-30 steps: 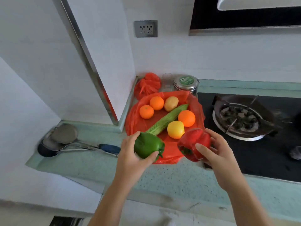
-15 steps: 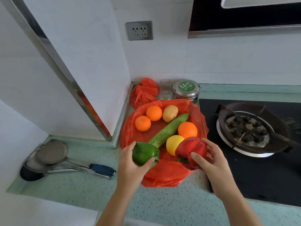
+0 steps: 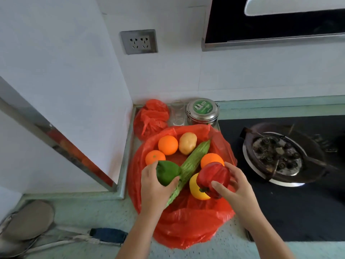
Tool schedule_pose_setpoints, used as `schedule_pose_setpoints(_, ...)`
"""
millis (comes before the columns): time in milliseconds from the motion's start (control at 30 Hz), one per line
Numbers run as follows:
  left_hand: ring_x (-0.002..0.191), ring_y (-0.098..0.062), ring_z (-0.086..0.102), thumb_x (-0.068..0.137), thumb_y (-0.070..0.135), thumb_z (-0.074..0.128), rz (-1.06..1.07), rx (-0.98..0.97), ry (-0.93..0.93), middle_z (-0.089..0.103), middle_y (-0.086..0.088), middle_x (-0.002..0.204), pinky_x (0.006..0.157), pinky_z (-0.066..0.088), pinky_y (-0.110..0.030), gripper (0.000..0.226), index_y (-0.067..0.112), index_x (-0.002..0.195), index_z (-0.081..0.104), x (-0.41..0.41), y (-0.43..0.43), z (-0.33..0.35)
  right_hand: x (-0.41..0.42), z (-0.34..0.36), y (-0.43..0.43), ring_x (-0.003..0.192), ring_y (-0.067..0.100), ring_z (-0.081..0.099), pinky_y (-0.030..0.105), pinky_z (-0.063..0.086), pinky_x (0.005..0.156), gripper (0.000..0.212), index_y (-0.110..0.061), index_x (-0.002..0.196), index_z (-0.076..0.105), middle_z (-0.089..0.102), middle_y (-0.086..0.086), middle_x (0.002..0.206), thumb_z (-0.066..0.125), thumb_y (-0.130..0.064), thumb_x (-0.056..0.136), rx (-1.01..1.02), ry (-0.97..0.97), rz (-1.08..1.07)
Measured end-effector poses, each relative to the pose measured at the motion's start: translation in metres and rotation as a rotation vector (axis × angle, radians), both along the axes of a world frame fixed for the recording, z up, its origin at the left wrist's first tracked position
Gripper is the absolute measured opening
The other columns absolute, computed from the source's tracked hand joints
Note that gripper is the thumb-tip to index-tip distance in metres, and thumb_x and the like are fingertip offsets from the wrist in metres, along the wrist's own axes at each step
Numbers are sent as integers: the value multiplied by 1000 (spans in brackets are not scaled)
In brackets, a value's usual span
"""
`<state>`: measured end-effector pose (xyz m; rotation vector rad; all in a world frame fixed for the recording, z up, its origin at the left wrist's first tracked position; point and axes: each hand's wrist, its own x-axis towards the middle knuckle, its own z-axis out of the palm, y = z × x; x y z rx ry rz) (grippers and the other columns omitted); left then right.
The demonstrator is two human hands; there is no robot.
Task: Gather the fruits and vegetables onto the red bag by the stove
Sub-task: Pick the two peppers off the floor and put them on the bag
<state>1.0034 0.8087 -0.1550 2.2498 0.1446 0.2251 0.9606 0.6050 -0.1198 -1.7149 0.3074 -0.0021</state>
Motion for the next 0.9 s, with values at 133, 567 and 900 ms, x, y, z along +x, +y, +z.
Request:
schedule_pose_setpoints(133,120,-24,39,69,38,77,-43,33,18,40,-9,130,91,33,-25,78,14,133,40,27,-5,-6,12,-3,9,108,8,51,34,46,90,70,-37,122,42,51,-15,116,72,-45,59,-51,32,-20)
schedule_pose_setpoints(567,131,-29,28,69,44,75,-167,109,65,34,-14,141,102,33,-41,84,14,137,37,76,-10,-30,44,-17,13,109,10,49,17,44,74,63,-34,124,43,51,-5,124,75,-30,71,-146,74,-68)
schedule_pose_setpoints(900,113,-41,46,60,58,74,-210,289,-23,50,-22,125,92,41,-52,88,8,128,48,76,7,-44,69,-27,21,116,11,45,39,47,90,65,-44,122,39,47,-11,128,75,-37,69,-260,43,1)
